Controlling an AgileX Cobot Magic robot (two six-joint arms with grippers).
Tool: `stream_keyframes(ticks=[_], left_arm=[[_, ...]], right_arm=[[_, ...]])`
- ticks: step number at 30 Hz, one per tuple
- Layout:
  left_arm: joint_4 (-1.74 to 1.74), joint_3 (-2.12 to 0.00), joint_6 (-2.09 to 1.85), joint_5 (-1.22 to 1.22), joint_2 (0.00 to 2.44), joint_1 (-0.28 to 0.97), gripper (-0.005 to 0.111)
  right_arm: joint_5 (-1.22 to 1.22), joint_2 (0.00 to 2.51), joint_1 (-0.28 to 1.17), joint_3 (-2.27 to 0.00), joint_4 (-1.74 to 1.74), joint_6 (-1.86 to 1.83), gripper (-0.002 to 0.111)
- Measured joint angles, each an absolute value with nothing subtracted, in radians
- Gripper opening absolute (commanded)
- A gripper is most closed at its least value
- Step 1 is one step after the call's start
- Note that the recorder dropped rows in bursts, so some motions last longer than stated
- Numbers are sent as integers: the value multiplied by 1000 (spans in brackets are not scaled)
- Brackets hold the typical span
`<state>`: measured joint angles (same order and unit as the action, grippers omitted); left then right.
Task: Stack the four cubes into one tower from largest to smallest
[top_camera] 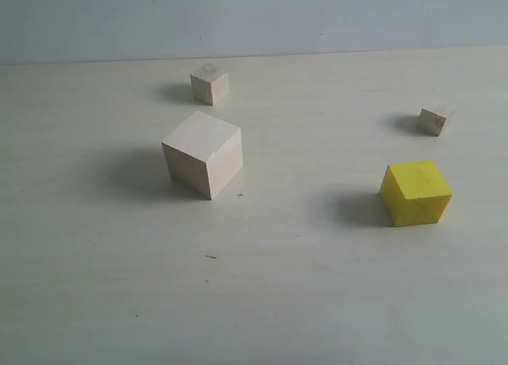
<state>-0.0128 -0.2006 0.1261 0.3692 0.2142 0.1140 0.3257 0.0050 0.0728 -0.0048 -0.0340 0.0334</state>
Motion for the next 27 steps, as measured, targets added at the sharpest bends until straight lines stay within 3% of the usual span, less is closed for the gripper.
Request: stream_keyframes(ticks=[27], left_arm=[[-13, -628, 126, 369, 623, 145, 0]], right_arm=[[326, 5, 73, -5, -34, 33, 0]])
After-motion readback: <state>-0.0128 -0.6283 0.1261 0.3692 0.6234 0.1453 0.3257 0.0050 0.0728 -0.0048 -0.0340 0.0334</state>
